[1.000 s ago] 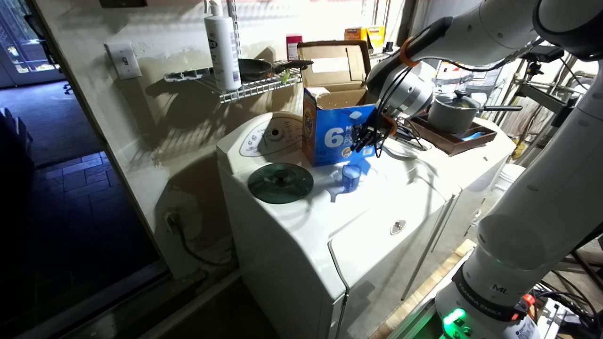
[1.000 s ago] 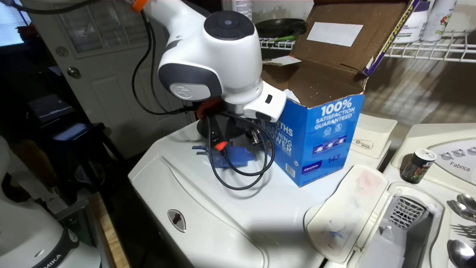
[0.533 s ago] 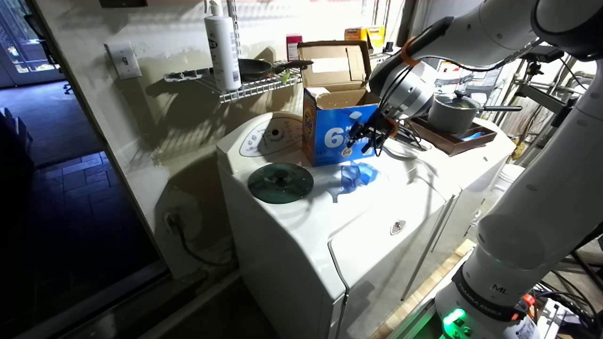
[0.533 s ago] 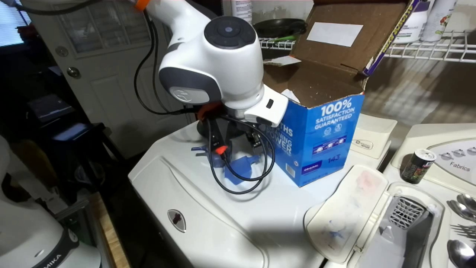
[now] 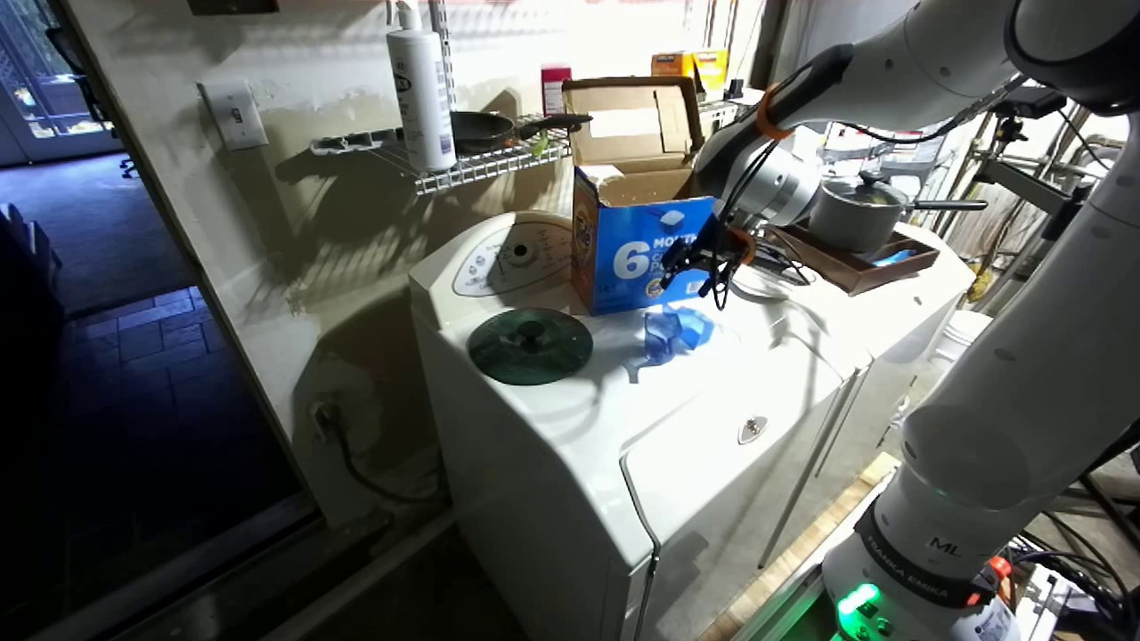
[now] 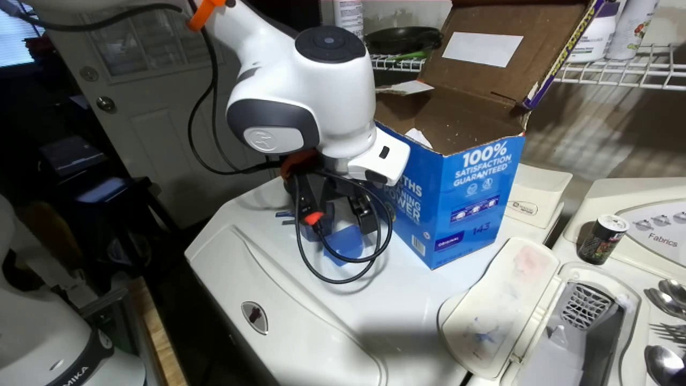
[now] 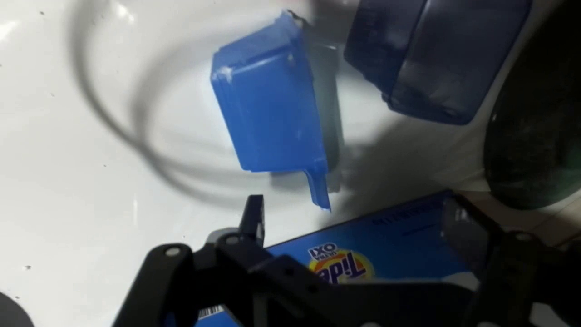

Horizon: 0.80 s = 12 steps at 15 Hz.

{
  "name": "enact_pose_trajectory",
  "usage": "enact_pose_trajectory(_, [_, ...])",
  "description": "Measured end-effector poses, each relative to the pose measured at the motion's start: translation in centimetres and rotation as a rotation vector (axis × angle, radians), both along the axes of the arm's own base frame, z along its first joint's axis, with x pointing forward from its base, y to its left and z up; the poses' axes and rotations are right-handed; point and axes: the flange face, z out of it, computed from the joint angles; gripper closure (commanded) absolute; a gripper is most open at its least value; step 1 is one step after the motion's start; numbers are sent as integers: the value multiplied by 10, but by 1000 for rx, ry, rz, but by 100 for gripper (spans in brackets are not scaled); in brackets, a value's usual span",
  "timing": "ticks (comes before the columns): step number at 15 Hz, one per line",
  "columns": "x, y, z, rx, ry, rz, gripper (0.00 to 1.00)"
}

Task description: Turn the right blue object upright

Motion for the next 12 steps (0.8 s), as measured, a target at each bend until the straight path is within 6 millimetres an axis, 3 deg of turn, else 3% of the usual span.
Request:
enact_pose_trajectory(10, [-3,17,-6,-211,217,80,0])
enact_pose_trajectory(11, [-4,19,-8,-214,233,90,1])
enact_pose_trajectory(12, [-4,20,-9,-218,247,98,8])
